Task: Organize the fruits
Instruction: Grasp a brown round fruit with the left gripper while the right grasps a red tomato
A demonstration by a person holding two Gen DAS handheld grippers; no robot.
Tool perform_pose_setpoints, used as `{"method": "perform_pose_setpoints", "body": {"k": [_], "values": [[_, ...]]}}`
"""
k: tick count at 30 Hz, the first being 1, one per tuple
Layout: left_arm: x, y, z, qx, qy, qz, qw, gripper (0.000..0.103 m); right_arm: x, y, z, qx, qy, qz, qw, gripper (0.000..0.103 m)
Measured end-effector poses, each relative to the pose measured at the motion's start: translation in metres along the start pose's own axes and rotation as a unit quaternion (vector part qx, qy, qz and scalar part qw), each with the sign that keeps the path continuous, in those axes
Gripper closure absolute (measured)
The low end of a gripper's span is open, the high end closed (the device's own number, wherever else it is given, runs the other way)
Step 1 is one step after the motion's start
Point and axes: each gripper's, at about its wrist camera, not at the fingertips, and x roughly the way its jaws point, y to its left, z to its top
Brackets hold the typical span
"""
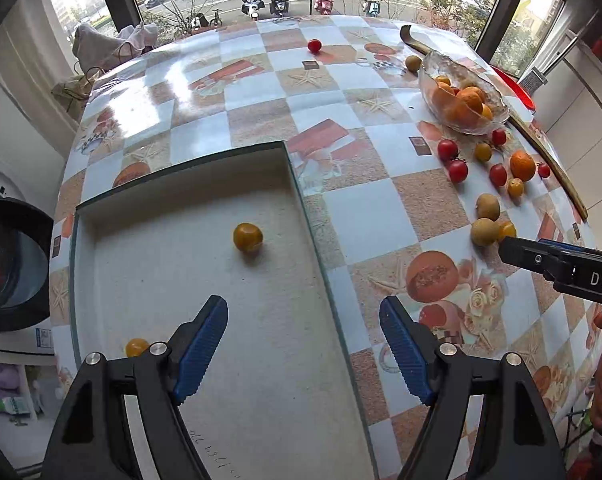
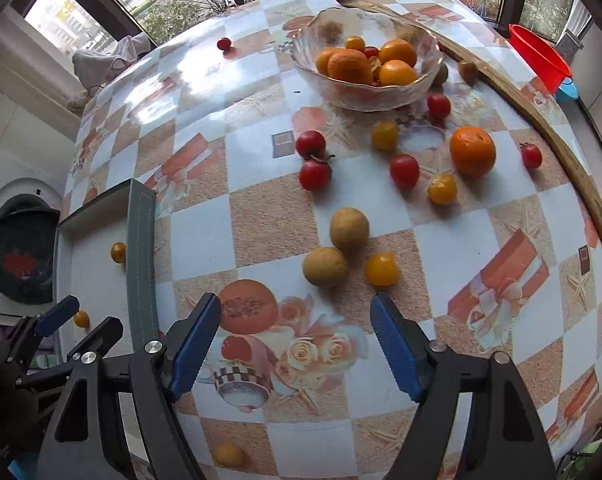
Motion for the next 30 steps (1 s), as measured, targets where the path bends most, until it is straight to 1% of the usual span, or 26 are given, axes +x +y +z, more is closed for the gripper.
{"method": "perform_pose_setpoints", "body": {"k": [2,6,8,12,13,14,16,17,21,24,27,28,29,30], "values": [[0.003,-0.024,0.006,0.013,0.002,-0.012,0.9998,0.023,-0.002,-0.031,-0.001,0.021,0.001,-0.015,1.000,0.023],[0.015,-0.068,0.016,0.035,0.006,-0.023,0.9991,0.023,-0.005,-0.080,0.004,0.044,-0.006,-0.039,0.998,0.023],[0.023,-0.087,0.020,0.041,0.005,-0.029,0.9987,0.023,-0.005,-0.097,0.011,0.047,-0.010,-0.048,0.998,0.023],[0.042,-0.115,0.025,0.056,0.004,-0.019,0.9982,0.023,-0.004,-0.126,0.027,0.048,-0.021,-0.063,0.997,0.024],[0.046,-0.120,0.026,0.057,0.004,-0.018,0.9982,0.023,-0.002,-0.130,0.032,0.046,-0.024,-0.066,0.996,0.029],[0.049,-0.123,0.027,0.056,0.004,-0.018,0.9983,0.024,-0.001,-0.135,0.037,0.043,-0.026,-0.067,0.996,0.039],[0.054,-0.129,0.029,0.054,0.004,-0.019,0.9984,0.024,0.004,-0.142,0.046,0.038,-0.024,-0.067,0.997,0.048],[0.056,-0.131,0.031,0.053,0.004,-0.017,0.9985,0.023,0.006,-0.145,0.051,0.034,-0.027,-0.068,0.997,0.051],[0.064,-0.135,0.037,0.041,0.004,-0.013,0.9991,0.024,0.010,-0.144,0.071,0.005,-0.045,-0.074,0.996,0.052],[0.067,-0.134,0.042,0.030,-0.004,-0.005,0.9995,0.024,0.013,-0.140,0.084,-0.008,-0.053,-0.077,0.996,0.052],[0.071,-0.130,0.045,0.019,0.000,-0.002,0.9998,0.024,0.017,-0.137,0.095,-0.020,-0.059,-0.081,0.995,0.052],[0.072,-0.130,0.045,0.016,0.003,-0.001,0.9999,0.024,0.018,-0.135,0.098,-0.025,-0.060,-0.083,0.994,0.055],[0.073,-0.130,0.045,0.015,0.004,-0.001,0.9999,0.024,0.019,-0.133,0.101,-0.031,-0.061,-0.087,0.994,0.060],[0.074,-0.130,0.045,0.016,0.002,0.001,0.9999,0.024,0.020,-0.131,0.103,-0.036,-0.062,-0.090,0.993,0.062]]}}
